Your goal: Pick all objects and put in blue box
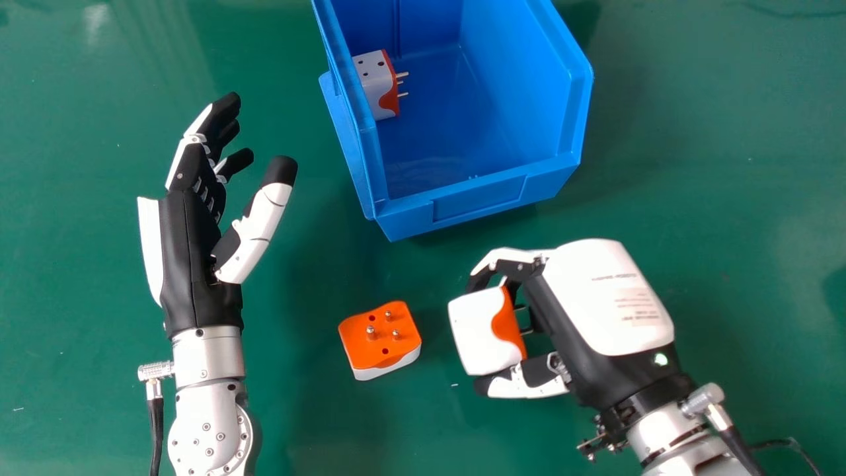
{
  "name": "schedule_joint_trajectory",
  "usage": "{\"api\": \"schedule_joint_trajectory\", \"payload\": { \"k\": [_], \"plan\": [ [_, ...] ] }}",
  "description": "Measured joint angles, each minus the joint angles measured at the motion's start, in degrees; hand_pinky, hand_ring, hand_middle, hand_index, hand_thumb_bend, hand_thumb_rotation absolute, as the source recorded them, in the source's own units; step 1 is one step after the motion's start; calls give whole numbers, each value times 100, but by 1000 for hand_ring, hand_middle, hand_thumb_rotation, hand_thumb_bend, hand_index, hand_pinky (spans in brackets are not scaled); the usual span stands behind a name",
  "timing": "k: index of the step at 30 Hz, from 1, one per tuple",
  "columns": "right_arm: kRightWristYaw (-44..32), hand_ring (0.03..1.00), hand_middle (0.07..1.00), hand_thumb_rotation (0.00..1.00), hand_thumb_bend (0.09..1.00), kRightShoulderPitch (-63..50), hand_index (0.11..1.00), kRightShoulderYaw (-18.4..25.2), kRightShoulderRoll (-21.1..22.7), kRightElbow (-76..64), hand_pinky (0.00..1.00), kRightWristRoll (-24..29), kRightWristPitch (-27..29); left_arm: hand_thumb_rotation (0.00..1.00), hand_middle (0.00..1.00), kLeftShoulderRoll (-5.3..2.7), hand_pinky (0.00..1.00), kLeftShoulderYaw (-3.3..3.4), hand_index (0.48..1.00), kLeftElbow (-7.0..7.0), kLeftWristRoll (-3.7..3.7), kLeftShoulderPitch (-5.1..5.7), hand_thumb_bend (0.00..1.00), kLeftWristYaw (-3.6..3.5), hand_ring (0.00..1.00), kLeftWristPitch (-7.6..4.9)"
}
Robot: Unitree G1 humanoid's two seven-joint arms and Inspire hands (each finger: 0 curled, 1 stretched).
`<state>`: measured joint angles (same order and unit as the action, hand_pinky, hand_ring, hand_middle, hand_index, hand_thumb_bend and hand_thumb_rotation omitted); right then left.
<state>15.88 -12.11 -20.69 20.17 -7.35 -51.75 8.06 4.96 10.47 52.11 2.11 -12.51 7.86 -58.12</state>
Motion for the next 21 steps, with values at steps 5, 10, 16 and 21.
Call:
{"api": "schedule_joint_trajectory", "payload": {
  "k": [5, 10, 16, 21],
  "plan": [
    [247, 306, 426, 0, 514, 15, 516, 198, -95, 1, 208, 20, 10, 526, 869, -1, 794, -1, 803, 7, -6, -27, 762, -8, 872, 1],
    [444, 326, 439, 0, 511, 90, 527, 279, -202, 23, 212, 45, 71, 523, 870, 1, 798, -1, 804, 9, -41, -54, 761, -31, 874, 1],
    [644, 340, 448, 0, 508, 239, 541, 293, -270, 103, 236, 89, 241, 524, 873, 12, 800, 2, 805, 28, -38, -93, 764, -23, 877, 1],
    [778, 349, 454, 0, 509, 285, 537, 298, -315, 231, 257, 139, 293, 524, 872, 13, 801, 0, 805, 66, -36, -133, 762, -14, 877, 1]
  ]
}}
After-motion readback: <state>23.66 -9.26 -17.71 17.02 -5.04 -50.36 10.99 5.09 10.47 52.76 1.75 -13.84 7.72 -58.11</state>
